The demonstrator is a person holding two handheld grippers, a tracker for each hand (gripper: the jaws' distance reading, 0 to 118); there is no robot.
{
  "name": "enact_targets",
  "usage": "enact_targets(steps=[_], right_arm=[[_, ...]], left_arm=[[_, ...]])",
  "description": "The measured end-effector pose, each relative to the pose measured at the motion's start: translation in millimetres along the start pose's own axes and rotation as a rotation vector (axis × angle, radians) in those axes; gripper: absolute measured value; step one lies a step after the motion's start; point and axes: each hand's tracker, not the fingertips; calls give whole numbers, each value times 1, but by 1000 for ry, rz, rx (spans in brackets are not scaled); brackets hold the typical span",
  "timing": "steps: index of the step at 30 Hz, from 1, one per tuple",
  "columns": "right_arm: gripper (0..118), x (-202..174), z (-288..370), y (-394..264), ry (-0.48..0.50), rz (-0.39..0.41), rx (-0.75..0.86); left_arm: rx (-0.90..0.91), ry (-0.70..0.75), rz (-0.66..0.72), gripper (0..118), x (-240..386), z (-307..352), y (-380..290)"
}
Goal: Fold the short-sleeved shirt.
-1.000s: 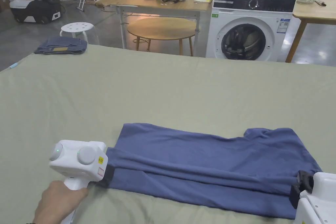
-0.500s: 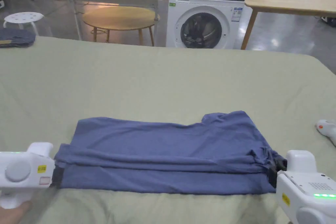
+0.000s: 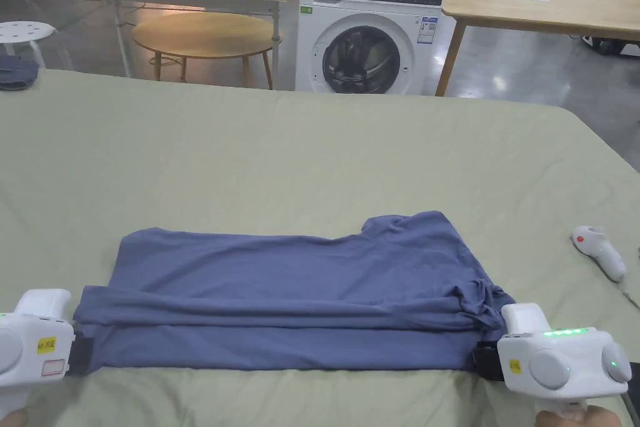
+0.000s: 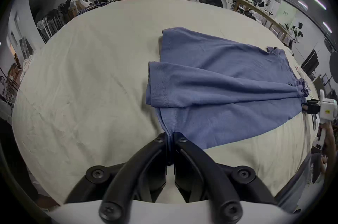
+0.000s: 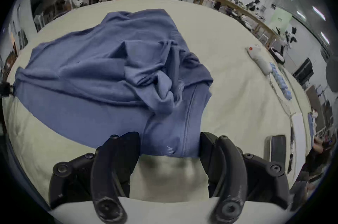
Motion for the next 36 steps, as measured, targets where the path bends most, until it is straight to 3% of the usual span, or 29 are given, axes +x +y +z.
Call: enact_targets(steps=[3,5,7,8,15,19,26,36], right_arm=[[63,5,0,-4,23,-58,4],[54,5,0,-4,34,-55,10],[15,4,0,-6,26,-37,21],[7,3,0,-6,1,-17,28],[3,1,17,-9,35,-36,75],[3,-4,46,-2,13,26,140],[3,-4,107,8,12,36,203],[3,-4,147,-63,5,46,160]], left_arm=[[2,3,-7,0,-2,18,-29],[2,7,-11,0,6,3,1],[3,10,-14,0,5,12,-11],[5,11,-14,0,20,9,5],[48,10,-15,0,27,30,3],[102,3,-16,0,26,50,12],[191,-1,-39,0,22,87,28],[177,14,-19,0,-8,104,-28]])
